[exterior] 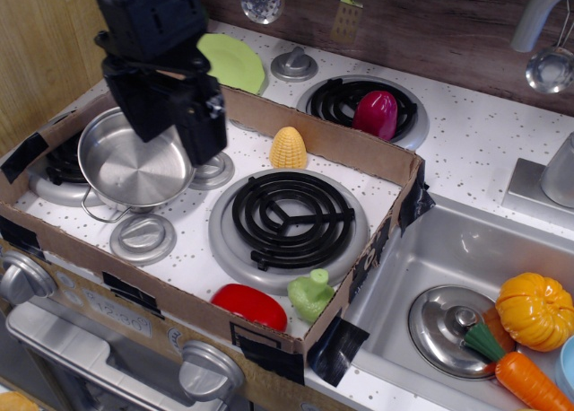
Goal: Put broccoli in pot
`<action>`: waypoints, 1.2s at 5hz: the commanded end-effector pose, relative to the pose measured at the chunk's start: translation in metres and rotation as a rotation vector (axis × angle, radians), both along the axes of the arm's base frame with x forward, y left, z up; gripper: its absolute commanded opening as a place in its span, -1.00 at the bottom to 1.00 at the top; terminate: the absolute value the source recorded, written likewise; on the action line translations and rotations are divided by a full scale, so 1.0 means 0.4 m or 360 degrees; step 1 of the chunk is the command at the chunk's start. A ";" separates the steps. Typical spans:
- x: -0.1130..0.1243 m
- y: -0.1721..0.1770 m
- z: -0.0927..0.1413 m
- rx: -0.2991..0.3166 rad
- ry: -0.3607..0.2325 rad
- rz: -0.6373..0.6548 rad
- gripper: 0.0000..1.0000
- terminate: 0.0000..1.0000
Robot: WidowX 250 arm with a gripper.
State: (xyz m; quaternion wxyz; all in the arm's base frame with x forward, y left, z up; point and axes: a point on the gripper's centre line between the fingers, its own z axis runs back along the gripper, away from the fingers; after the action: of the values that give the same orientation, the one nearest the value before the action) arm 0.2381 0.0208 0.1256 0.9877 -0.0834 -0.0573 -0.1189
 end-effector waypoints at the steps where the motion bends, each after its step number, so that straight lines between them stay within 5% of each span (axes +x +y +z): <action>1: 0.013 -0.055 0.026 0.0150 -0.0032 0.0106 1.00 -1.00; 2: 0.022 -0.072 0.000 0.0157 -0.0017 0.0084 1.00 -1.00; 3: 0.026 -0.096 -0.023 0.0308 0.0001 0.0122 1.00 -1.00; 6: 0.022 -0.157 -0.073 0.0303 -0.0011 0.0256 1.00 -1.00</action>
State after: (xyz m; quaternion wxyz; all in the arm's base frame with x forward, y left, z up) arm 0.2399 -0.0456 0.0894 0.9980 0.0132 -0.0390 -0.0476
